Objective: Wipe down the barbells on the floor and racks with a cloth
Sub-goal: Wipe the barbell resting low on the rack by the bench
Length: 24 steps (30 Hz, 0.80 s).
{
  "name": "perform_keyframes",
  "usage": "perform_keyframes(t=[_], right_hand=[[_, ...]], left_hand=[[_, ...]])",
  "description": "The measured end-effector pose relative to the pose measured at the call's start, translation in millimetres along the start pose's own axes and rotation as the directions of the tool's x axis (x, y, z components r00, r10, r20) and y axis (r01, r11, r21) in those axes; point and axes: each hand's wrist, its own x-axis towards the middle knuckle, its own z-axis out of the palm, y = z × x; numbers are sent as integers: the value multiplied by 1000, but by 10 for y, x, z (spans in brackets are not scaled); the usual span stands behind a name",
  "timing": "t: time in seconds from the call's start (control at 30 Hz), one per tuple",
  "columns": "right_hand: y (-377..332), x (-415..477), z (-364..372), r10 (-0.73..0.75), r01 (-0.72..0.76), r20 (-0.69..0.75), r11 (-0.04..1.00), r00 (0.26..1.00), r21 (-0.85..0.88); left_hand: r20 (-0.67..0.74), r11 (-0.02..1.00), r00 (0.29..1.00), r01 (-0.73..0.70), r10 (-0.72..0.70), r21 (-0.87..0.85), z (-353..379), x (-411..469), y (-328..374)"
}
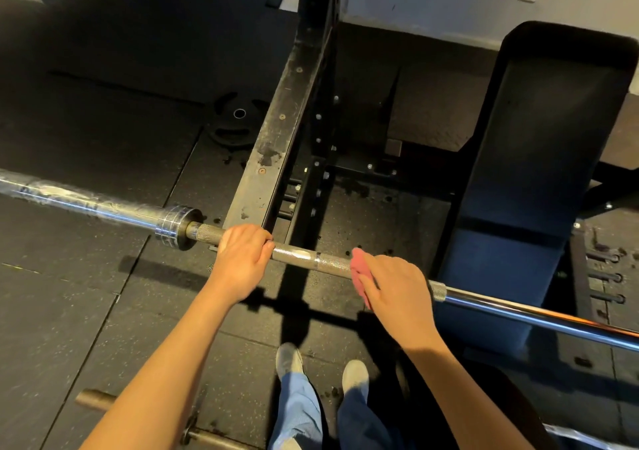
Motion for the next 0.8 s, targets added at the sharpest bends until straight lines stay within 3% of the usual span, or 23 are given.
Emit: perform_keyframes(t=[0.2,0.27,0.4,0.53,0.6,0.7,0.8], right_hand=[[-236,68,262,156,-164,-117,984,981,-66],[-364,212,288,94,-99,-106,994,990,-40],[55,-27,198,-125,133,56,978,991,-164],[-28,-76,189,78,-52,81,958,994,-282],[-179,139,166,124,-71,160,949,979,-307],[-196,456,14,252,-234,239,967,938,-99],[-72,470,-46,425,-470,294,877,856,102]], left_hand=[[-46,1000,999,-10,8,-25,42,-43,-1],[-62,1000,998,-10,9,-16,54,-40,-4],[-71,1000,997,-4,2,-25,73,-50,0],[-92,1000,996,0,-1,-14,89,-92,3],[-92,1000,996,-1,2,6,103,-84,-4],[-96,1000,995,2,1,28,100,-16,2],[-102,1000,995,-3,6,30,86,45,2]])
